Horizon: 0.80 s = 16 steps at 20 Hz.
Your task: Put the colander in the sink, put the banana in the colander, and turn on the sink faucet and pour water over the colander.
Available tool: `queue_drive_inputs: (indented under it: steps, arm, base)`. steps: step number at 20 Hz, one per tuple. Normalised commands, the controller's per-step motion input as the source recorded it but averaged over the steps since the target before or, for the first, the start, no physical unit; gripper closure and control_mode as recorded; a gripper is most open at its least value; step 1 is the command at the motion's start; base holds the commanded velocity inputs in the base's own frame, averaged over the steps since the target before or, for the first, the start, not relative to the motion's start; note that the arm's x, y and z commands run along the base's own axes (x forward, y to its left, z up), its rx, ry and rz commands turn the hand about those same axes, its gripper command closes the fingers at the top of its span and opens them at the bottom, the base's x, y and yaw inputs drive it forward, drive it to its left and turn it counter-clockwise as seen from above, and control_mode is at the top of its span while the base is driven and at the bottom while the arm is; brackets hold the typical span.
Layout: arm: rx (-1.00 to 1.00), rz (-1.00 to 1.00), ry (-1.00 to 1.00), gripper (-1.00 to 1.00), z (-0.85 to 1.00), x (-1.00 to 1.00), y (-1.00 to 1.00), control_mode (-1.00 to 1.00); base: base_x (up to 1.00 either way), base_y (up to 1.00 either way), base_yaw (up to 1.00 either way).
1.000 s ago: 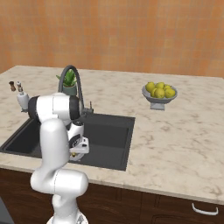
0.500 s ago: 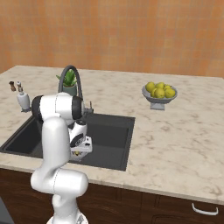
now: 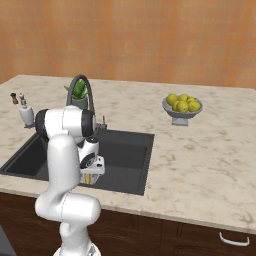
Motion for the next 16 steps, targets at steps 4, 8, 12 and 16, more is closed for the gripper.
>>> queue_drive_inputs:
  steps: [4,8,12,16]
  arm:
    - [0.00,0.00,0.00,-1.00,0.08,0.00,0.00,-1.00]
    - [0.00,-0.01,-0.03,-1.00,0.54,-0.06,0.00,-1.00]
    - [0.00,-0.01,-0.05,-1.00,0.62,-0.25,0.00,-1.00]
    - [0.00,-0.02,-0.03,-1.00,0.54,-0.32,0.00,-1.00]
  base:
    - [0.00,0.00,0.00]
    - [0.00,0.00,0.00]
    - [0.00,0.00,0.00]
    - [0.00,0.00,0.00]
